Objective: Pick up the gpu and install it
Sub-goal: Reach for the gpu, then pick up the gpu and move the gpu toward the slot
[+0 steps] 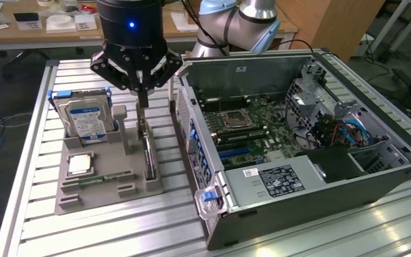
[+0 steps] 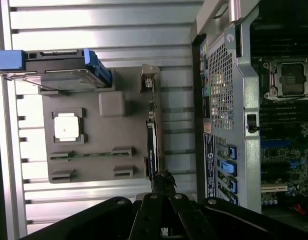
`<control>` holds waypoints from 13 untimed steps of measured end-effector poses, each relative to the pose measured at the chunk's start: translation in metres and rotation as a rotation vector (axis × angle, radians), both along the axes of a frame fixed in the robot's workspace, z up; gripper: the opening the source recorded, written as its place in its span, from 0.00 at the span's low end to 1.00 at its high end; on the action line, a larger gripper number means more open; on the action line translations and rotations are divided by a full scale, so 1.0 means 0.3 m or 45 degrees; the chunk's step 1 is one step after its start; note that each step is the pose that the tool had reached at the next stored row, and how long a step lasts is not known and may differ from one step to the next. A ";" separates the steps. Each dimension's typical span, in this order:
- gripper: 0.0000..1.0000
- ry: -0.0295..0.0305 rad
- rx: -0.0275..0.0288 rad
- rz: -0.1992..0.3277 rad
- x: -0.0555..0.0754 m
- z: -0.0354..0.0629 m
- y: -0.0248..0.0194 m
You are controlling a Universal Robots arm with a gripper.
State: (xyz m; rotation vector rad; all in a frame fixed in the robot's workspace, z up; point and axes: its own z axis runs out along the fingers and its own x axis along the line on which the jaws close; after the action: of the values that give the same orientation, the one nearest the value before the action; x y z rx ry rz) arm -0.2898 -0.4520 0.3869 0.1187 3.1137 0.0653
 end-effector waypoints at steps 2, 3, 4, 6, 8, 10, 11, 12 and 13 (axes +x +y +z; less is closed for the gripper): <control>0.11 0.0001 -0.0003 0.000 0.000 0.000 0.000; 0.11 0.0002 -0.0005 0.000 0.000 0.000 0.000; 0.11 0.0002 -0.0004 0.000 0.000 0.000 0.000; 0.11 0.0001 -0.0004 0.000 -0.002 0.000 -0.001; 0.11 0.0001 -0.0003 0.000 -0.004 -0.001 -0.001; 0.11 0.0001 -0.0004 0.000 -0.004 -0.001 -0.001; 0.11 0.0001 -0.0004 0.000 -0.004 -0.001 -0.001; 0.11 0.0001 -0.0004 0.000 -0.004 -0.001 -0.001; 0.11 0.0001 -0.0003 0.000 -0.004 -0.001 -0.001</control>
State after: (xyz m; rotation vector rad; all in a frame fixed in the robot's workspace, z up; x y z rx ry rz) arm -0.2911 -0.4524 0.3866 0.1185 3.1138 0.0648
